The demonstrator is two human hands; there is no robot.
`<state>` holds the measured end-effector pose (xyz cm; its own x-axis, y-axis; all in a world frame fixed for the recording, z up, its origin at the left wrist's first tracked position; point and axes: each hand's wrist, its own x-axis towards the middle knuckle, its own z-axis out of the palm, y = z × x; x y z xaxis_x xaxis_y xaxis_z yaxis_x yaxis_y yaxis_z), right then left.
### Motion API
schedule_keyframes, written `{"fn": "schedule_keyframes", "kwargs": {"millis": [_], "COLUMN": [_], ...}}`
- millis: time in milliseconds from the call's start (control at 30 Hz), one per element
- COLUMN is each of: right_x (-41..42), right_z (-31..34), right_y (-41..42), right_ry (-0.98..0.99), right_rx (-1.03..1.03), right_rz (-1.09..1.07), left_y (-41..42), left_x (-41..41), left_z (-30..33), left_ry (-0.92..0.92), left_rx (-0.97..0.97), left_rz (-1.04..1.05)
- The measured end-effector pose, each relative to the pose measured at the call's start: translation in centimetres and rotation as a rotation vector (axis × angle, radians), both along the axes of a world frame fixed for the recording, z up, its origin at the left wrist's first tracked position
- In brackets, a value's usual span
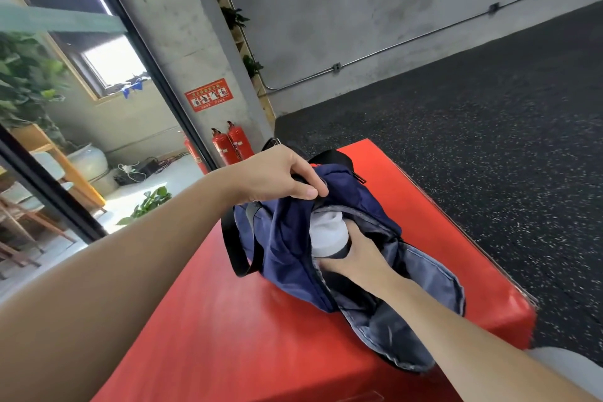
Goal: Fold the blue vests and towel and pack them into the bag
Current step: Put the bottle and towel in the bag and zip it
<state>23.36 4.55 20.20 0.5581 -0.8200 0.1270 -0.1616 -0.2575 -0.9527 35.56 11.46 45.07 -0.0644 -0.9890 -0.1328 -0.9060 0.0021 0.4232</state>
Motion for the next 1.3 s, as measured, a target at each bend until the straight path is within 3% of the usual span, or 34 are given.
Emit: {"fn": "schedule_keyframes", "kwargs": {"millis": [367,533,733,933,1100,1300], "right_x": [0.3,0.3,-1.0,-4.0,-7.0,-2.5], "right_z": [0.5,-1.2,-1.3,-0.7,4.3,14.3], "right_y": [-2.3,-2.2,-0.8,0.3,0.9,-0.3], "right_ry": [-0.027,-0.019,-0.003,0.188,0.138,0.106], "right_rx": [-0.050,-0.039,-0.114,-0.271,-0.500,-0.634], "right_rz": [0.084,0.121,0.089,-0.086,-0.208,-0.108], "left_y": [0.9,1.0,0.3,1.3,1.5,0.5], "left_x": [0.7,0.9,1.7,1.9,4.2,10.4], "left_z": [0.9,-2.0,-8.5,-10.2,-7.5,-5.4], "left_ry": [0.130,0.205,-0.142,-0.144,-0.042,0.018], "left_rx": [-0.033,0.006,-0.082,-0.174,-0.328,-0.388], "left_rz": [-0.001,-0.002,0.029,-0.013,0.003,0.264]}}
